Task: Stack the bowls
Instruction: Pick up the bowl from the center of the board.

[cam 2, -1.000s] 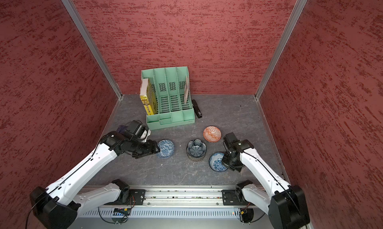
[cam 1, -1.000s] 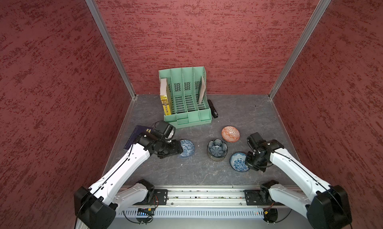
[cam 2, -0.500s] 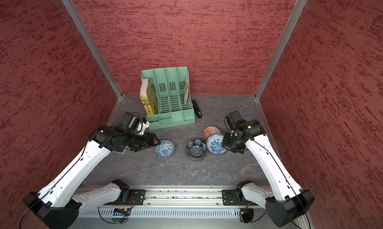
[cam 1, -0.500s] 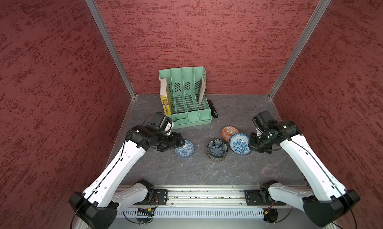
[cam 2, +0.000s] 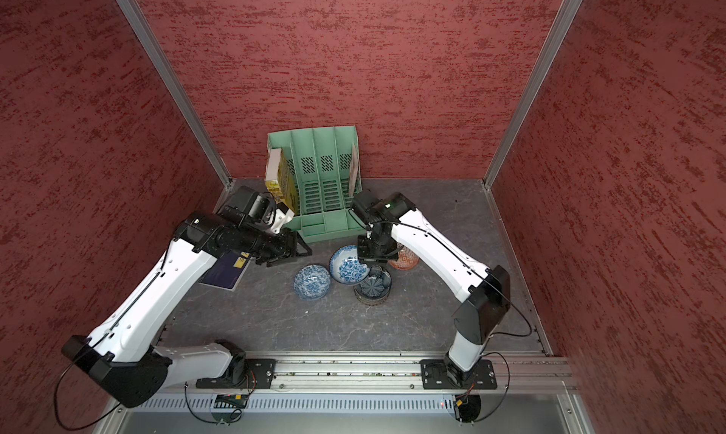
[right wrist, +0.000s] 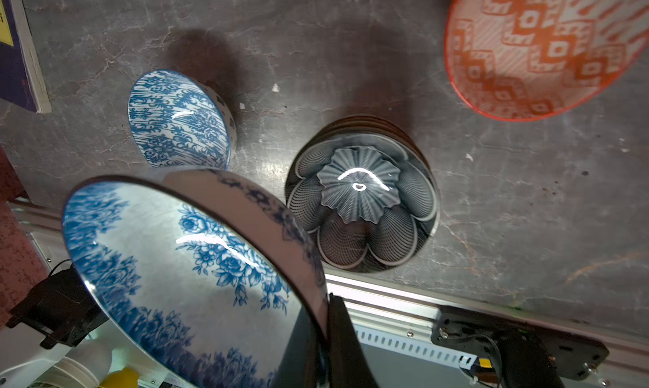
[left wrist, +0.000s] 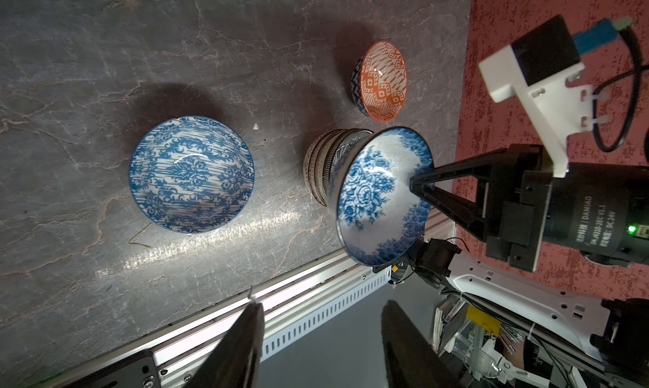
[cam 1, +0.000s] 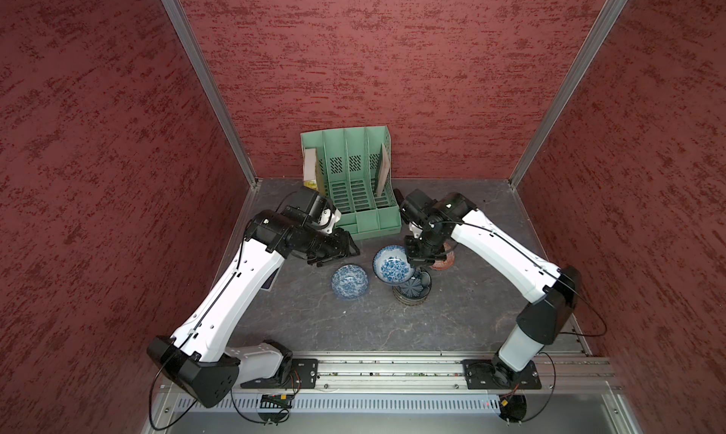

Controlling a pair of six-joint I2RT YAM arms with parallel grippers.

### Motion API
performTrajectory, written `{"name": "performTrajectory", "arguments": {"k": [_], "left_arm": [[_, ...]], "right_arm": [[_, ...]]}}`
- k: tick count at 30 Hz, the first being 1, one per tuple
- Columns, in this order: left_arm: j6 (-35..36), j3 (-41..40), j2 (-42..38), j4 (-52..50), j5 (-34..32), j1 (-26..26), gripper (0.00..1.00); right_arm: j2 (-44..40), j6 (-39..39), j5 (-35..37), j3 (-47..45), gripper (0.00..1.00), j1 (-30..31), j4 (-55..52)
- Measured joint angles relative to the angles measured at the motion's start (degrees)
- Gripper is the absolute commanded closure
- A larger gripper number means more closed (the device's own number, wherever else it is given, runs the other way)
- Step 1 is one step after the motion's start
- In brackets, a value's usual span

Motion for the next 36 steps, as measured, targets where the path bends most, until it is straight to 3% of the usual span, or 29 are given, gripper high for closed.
{"name": "performTrajectory", "arguments": {"k": [11, 21, 36], "left_arm": [[0.9, -2.5, 3.3, -1.5, -2.5, -4.3, 0.65], [1.6, -4.8, 4.7, -3.6, -6.8, -4.7, 0.67], [1.7, -5.9, 6.2, -2.5, -8.1, -5.6, 0.93]], "right_arm": [[6.9, -1.4, -3.1, 7.0, 1.00, 4.6, 0.7], [6.9, -1.4, -3.2, 7.4, 1.00, 4.9, 0.7], [7.4, -1.1, -3.3, 7.5, 1.00, 5.6, 1.4]]}}
